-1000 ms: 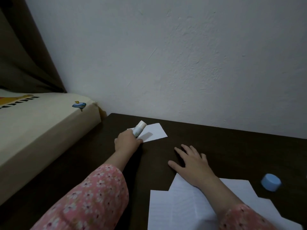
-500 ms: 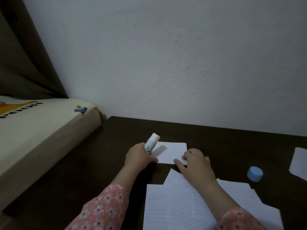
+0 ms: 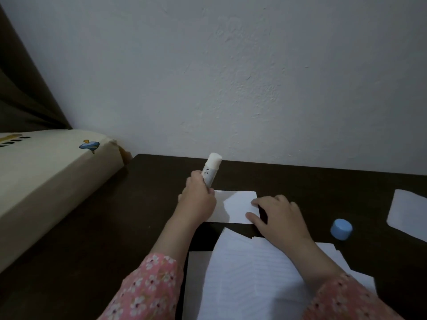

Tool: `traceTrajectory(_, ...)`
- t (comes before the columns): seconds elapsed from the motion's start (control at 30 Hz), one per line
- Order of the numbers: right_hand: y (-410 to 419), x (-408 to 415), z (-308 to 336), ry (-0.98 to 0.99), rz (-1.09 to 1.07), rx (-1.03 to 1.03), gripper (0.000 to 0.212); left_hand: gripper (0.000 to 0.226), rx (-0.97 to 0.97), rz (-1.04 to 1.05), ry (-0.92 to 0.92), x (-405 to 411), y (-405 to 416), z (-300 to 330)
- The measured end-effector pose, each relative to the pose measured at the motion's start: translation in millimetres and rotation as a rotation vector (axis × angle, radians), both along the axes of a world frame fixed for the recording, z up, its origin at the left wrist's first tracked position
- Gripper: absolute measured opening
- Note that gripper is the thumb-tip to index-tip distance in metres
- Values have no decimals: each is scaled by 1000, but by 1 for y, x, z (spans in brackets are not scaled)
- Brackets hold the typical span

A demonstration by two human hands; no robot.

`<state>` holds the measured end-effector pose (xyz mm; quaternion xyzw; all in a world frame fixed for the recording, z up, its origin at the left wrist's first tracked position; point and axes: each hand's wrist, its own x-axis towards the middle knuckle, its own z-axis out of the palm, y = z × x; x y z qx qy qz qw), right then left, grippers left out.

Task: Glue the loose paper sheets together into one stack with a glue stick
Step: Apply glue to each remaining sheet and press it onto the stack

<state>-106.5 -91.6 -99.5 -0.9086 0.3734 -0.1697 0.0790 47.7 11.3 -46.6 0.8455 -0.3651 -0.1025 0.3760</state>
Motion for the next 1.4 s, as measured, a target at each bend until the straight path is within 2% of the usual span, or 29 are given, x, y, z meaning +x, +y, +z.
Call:
traceTrajectory(0.1,-2,-5,-3,-13,27,38,35,51,-77,-137,198,-1,-3,-1)
traceTrajectory(0.27,-6,-11,-3,43,71,166,43,32,-420,-32,572,-1,-3,-11)
traceTrajectory(0.37,-7,-11,-3,37,62,215,43,27,-450,-57,733,-8,-9,-13)
traceTrajectory(0.47,-6,-10,-4,7,66,239,41,21,-409,15,901,-17,-20,-14)
traceTrajectory(0.53,-8,-11,-4,-4,78,248,40,31,-302,-46,788,-21,-24,-19)
traceTrajectory(0.6,-10,-13,-5,2,95,246,39,41,-204,-169,572,-27,-23,-22)
traceTrajectory(0.7,-13,-15,-7,22,116,251,41,46,-203,-247,273,-30,-20,-24)
traceTrajectory(0.77,-13,-15,-7,30,121,257,43,44,-192,-296,148,-32,-20,-25)
traceTrajectory(1.03,-10,-16,-4,52,126,263,44,38,-146,-395,-13,-44,-21,-27)
traceTrajectory(1.2,-8,-12,-4,35,103,266,41,36,-122,-420,-24,-41,-22,-27)
traceTrajectory(1.4,-7,-10,-3,19,83,303,42,53,-90,-410,28,-36,-21,-27)
